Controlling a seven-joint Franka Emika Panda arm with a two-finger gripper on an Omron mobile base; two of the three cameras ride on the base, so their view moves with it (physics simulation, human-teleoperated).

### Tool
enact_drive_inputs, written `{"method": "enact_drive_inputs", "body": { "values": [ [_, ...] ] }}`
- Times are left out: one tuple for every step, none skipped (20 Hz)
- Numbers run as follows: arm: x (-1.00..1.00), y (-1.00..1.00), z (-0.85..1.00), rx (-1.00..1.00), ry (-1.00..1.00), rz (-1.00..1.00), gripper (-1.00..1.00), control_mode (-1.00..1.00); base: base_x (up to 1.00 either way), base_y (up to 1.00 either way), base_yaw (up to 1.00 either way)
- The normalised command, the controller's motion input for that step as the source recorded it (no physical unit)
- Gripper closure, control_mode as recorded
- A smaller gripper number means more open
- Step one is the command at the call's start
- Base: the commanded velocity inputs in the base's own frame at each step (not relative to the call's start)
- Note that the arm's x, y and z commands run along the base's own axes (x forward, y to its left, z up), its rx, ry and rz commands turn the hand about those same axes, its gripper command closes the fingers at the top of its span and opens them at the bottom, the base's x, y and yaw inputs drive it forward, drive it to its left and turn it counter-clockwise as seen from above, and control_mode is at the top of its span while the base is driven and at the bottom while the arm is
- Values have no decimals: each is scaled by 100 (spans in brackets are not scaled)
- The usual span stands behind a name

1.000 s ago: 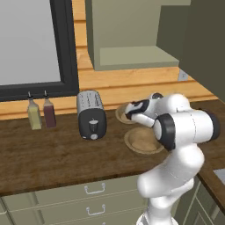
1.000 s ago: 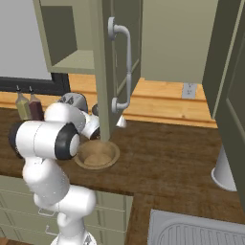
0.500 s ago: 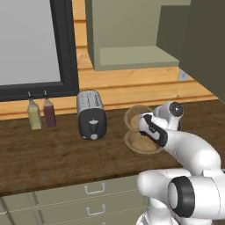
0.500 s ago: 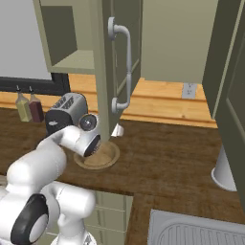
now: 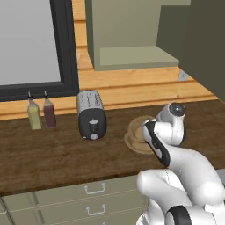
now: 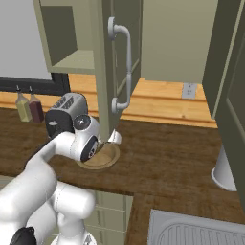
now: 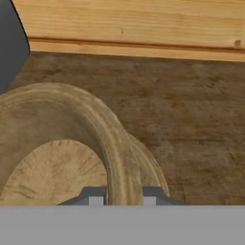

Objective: Pick up the bowls on the counter and stack them on top of one another in the open cabinet. Place the smaller bowl on top of the larger bowl.

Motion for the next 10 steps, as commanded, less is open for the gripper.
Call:
{"method": "enact_drive_inputs", "body": {
  "values": [
    [-23,-8,-51,-3,9,0,100,-100,0,0,0],
    [-23,-3,-53,-4,8,0,100,-100,0,0,0],
    [-13,0,-53,-4,6,0,100,-100,0,0,0],
    [0,0,-49,-3,3,0,100,-100,0,0,0],
    [0,0,-44,-2,0,0,100,-100,0,0,0],
    [0,5,-33,-1,0,0,100,-100,0,0,0],
    [1,3,-29,0,0,0,-100,-100,0,0,0],
    [7,0,-20,0,0,0,-100,-100,0,0,0],
    [12,0,-11,0,0,0,-100,-100,0,0,0],
    [6,0,0,0,0,0,-100,-100,0,0,0]
  ]
}}
